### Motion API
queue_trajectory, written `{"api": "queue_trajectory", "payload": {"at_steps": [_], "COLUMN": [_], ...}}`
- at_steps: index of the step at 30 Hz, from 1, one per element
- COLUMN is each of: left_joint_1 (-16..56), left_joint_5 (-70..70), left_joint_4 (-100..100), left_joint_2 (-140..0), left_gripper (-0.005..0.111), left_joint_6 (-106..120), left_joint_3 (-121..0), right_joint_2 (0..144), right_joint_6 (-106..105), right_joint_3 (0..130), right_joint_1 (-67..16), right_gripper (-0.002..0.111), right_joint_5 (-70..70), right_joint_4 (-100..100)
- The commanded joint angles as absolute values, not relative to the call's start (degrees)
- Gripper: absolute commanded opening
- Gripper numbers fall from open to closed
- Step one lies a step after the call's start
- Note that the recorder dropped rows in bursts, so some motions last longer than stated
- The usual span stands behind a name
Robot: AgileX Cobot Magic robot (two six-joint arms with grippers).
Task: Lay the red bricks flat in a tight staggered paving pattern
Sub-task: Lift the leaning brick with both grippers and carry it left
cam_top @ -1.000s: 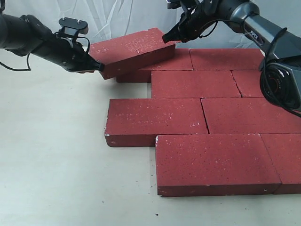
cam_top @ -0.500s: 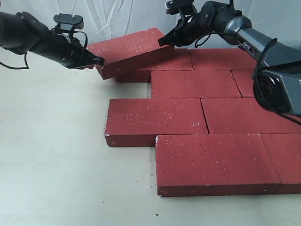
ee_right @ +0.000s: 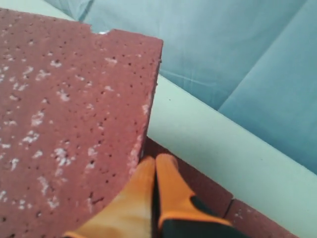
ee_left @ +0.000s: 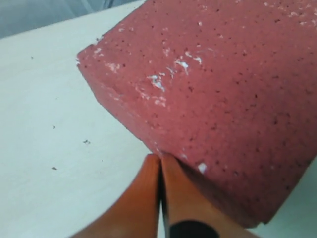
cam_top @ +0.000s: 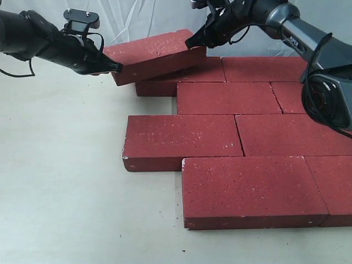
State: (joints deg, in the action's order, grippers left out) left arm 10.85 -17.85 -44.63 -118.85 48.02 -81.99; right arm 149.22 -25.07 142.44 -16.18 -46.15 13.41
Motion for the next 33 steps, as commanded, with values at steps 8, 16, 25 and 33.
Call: {"api": "queue_trajectory", "payload": {"at_steps": [8,16,25,33], "left_joint_1": [10.23,9.65,9.01,6.85], "left_joint_5": [-19.15,-18.28,-20.4,-19.75], "left_joint_4": [-44.29,-45.42,-43.87,-43.9], "left_joint_2": [-110.06,-104.3,-99.98,-93.68], "left_gripper": [0.0,0.0,0.0,0.0], "left_joint_6": [47.22,46.91,44.89,43.45], "left_joint_3": [-77.31,-71.92,-68.07,-62.39], "right_joint_2": [142.34,138.02,128.65,116.64], "right_joint_6": [-24.88,-24.79,-24.79,-25.89], "right_joint_3": [142.59,140.67,125.44,100.83], "right_joint_1": [-16.72,-18.71,-22.48,-24.19], "right_gripper": [-0.001,-0.001,-0.001,-0.001], "right_joint_5": [-61.69,-67.71,-61.62,-46.5], "right_joint_4": [14.67,16.29,15.24,15.88]}}
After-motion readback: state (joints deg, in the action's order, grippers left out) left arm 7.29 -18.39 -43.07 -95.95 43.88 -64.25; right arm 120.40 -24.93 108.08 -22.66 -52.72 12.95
